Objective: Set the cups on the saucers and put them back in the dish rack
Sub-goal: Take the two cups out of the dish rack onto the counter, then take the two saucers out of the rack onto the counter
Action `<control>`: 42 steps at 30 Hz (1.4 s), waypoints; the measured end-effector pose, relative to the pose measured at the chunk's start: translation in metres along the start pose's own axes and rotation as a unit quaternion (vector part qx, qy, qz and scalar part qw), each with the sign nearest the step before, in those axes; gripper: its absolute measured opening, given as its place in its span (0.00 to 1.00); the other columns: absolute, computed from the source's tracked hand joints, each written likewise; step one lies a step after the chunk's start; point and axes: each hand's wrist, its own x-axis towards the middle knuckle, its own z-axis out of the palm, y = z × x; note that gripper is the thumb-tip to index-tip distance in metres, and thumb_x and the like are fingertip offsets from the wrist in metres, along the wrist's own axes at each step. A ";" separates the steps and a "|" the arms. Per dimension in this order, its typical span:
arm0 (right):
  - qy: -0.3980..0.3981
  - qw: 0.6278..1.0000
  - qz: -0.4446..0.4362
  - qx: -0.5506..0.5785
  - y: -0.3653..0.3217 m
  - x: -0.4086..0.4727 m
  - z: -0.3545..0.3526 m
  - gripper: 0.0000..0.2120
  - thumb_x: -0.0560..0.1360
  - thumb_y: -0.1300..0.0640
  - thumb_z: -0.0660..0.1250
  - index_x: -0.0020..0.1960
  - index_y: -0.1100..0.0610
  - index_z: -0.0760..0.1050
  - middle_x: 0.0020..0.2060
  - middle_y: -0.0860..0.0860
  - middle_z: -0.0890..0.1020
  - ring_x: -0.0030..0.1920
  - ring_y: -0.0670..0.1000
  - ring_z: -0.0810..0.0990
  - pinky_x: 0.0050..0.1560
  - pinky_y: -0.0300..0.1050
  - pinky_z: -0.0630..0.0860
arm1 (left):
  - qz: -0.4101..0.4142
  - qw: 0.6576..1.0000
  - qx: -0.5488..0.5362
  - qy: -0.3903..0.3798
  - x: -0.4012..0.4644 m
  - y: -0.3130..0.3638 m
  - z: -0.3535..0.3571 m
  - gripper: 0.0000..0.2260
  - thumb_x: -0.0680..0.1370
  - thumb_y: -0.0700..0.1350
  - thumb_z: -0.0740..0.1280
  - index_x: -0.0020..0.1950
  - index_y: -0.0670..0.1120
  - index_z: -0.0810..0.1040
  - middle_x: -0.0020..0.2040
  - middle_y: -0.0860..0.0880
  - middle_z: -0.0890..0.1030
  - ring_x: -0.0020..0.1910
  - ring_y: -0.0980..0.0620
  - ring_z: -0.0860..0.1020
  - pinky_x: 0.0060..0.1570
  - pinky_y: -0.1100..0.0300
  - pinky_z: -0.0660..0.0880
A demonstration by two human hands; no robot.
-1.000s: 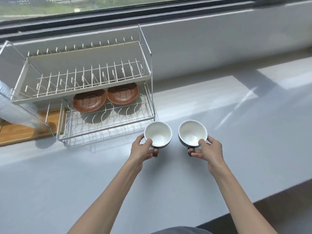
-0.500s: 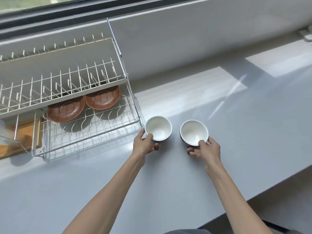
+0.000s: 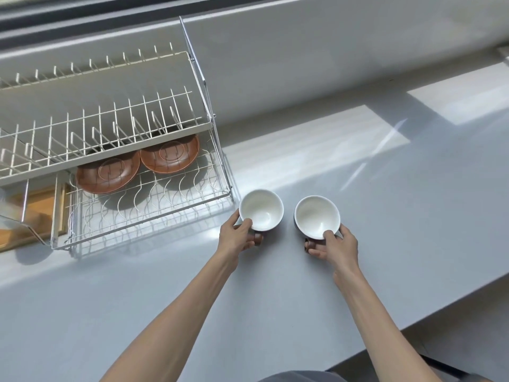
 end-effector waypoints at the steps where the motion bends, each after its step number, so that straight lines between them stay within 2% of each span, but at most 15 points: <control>1: -0.004 1.000 0.000 -0.006 0.000 0.000 0.000 0.19 0.76 0.67 0.56 0.64 0.59 0.71 0.44 0.62 0.83 0.30 0.57 0.84 0.28 0.42 0.79 | 0.000 1.000 0.002 -0.002 0.000 0.001 -0.001 0.23 0.78 0.39 0.60 0.73 0.51 0.71 0.30 0.46 0.80 0.31 0.44 0.79 0.29 0.65 0.74; 3: -0.014 1.000 0.004 -0.026 0.000 0.001 -0.002 0.18 0.76 0.65 0.56 0.65 0.58 0.71 0.45 0.62 0.84 0.31 0.57 0.85 0.29 0.44 0.80 | 0.002 1.000 0.015 -0.007 -0.001 0.003 -0.004 0.22 0.80 0.40 0.62 0.74 0.50 0.70 0.36 0.43 0.82 0.29 0.49 0.82 0.27 0.66 0.75; 5: -0.026 0.998 0.009 -0.056 -0.001 0.001 -0.005 0.18 0.76 0.63 0.57 0.65 0.55 0.69 0.47 0.61 0.85 0.34 0.58 0.86 0.31 0.46 0.82 | 0.001 0.999 0.032 -0.013 -0.001 0.006 -0.006 0.21 0.81 0.43 0.64 0.74 0.50 0.69 0.40 0.45 0.83 0.29 0.52 0.84 0.31 0.62 0.80; 8: -0.034 0.991 -0.011 -0.130 -0.006 -0.002 -0.010 0.17 0.76 0.58 0.59 0.65 0.53 0.68 0.45 0.54 0.84 0.35 0.55 0.87 0.36 0.52 0.84 | -0.004 0.996 0.084 -0.029 -0.002 0.012 -0.012 0.22 0.80 0.48 0.65 0.74 0.49 0.68 0.49 0.48 0.84 0.36 0.52 0.85 0.36 0.58 0.80; 10: -0.029 0.979 -0.026 -0.200 -0.012 -0.005 -0.010 0.17 0.76 0.55 0.60 0.64 0.52 0.68 0.48 0.53 0.83 0.37 0.55 0.87 0.39 0.54 0.85 | 0.002 0.990 0.135 -0.040 -0.004 0.018 -0.019 0.23 0.81 0.50 0.64 0.75 0.49 0.67 0.57 0.46 0.81 0.41 0.51 0.84 0.39 0.57 0.79; 12: -0.024 0.961 -0.023 -0.274 -0.020 -0.011 -0.009 0.19 0.74 0.53 0.60 0.64 0.53 0.68 0.51 0.54 0.82 0.40 0.55 0.87 0.43 0.56 0.85 | 0.018 0.983 0.178 -0.049 -0.008 0.022 -0.026 0.23 0.81 0.52 0.63 0.76 0.49 0.67 0.59 0.45 0.80 0.44 0.49 0.82 0.45 0.54 0.79; 15: -0.001 0.904 -0.032 -0.425 -0.031 -0.026 -0.002 0.17 0.74 0.48 0.60 0.59 0.56 0.67 0.49 0.53 0.79 0.41 0.58 0.84 0.50 0.54 0.80 | 0.050 0.967 0.245 -0.050 -0.017 0.027 -0.035 0.23 0.81 0.52 0.62 0.75 0.49 0.67 0.56 0.46 0.79 0.53 0.43 0.82 0.51 0.49 0.79; 17: 0.011 0.849 -0.062 -0.524 -0.032 -0.032 0.001 0.14 0.75 0.48 0.60 0.54 0.57 0.65 0.47 0.54 0.76 0.44 0.59 0.77 0.46 0.49 0.73 | 0.058 0.955 0.283 -0.060 -0.023 0.029 -0.038 0.23 0.81 0.52 0.62 0.75 0.50 0.67 0.54 0.48 0.79 0.57 0.41 0.81 0.56 0.47 0.78; 20: 0.019 0.780 -0.136 -0.611 -0.030 -0.045 0.007 0.12 0.77 0.49 0.59 0.52 0.57 0.71 0.48 0.57 0.80 0.43 0.59 0.71 0.43 0.47 0.68 | 0.063 0.931 0.347 -0.091 -0.035 0.032 -0.047 0.22 0.81 0.53 0.62 0.75 0.50 0.67 0.57 0.48 0.79 0.58 0.42 0.80 0.59 0.49 0.77; 23: 0.027 0.747 -0.189 -0.637 -0.032 -0.057 0.016 0.11 0.77 0.49 0.58 0.50 0.57 0.71 0.49 0.56 0.82 0.41 0.59 0.71 0.42 0.46 0.68 | 0.078 0.893 0.432 -0.103 -0.045 0.035 -0.062 0.24 0.81 0.55 0.62 0.76 0.52 0.67 0.68 0.46 0.77 0.65 0.44 0.77 0.65 0.51 0.72; 25: 0.016 0.738 -0.213 -0.640 -0.034 -0.064 0.025 0.12 0.78 0.48 0.58 0.49 0.56 0.70 0.49 0.56 0.82 0.42 0.59 0.73 0.42 0.46 0.67 | 0.098 0.863 0.485 -0.098 -0.051 0.034 -0.072 0.24 0.81 0.56 0.61 0.76 0.52 0.67 0.71 0.46 0.76 0.66 0.46 0.76 0.65 0.54 0.71; 29: -0.068 0.719 -0.259 -0.641 -0.037 -0.077 0.048 0.19 0.78 0.45 0.59 0.64 0.54 0.73 0.57 0.56 0.81 0.58 0.60 0.79 0.48 0.50 0.70 | 0.110 0.805 0.574 -0.100 -0.063 0.035 -0.096 0.24 0.82 0.57 0.59 0.77 0.53 0.65 0.73 0.46 0.73 0.69 0.46 0.74 0.64 0.55 0.69; 32: -0.166 0.679 -0.272 -0.661 -0.046 -0.087 0.074 0.21 0.78 0.45 0.59 0.68 0.51 0.70 0.60 0.55 0.80 0.61 0.59 0.77 0.49 0.50 0.70 | 0.102 0.765 0.629 -0.088 -0.072 0.038 -0.118 0.24 0.82 0.57 0.58 0.78 0.53 0.64 0.76 0.47 0.70 0.72 0.45 0.71 0.68 0.52 0.68; 37: -0.277 0.590 -0.277 -0.706 -0.062 -0.105 0.120 0.28 0.79 0.42 0.59 0.77 0.47 0.60 0.70 0.53 0.73 0.69 0.56 0.72 0.63 0.52 0.72 | 0.104 0.735 0.669 -0.014 -0.087 0.046 -0.157 0.24 0.82 0.57 0.57 0.78 0.54 0.61 0.75 0.47 0.70 0.73 0.44 0.69 0.66 0.50 0.68; 42: -0.282 0.533 -0.362 -0.710 -0.069 -0.116 0.162 0.26 0.81 0.43 0.58 0.77 0.50 0.60 0.70 0.53 0.73 0.69 0.56 0.71 0.63 0.53 0.74 | 0.101 0.712 0.692 0.057 -0.096 0.056 -0.187 0.24 0.83 0.58 0.56 0.79 0.53 0.61 0.72 0.47 0.73 0.69 0.44 0.73 0.63 0.51 0.70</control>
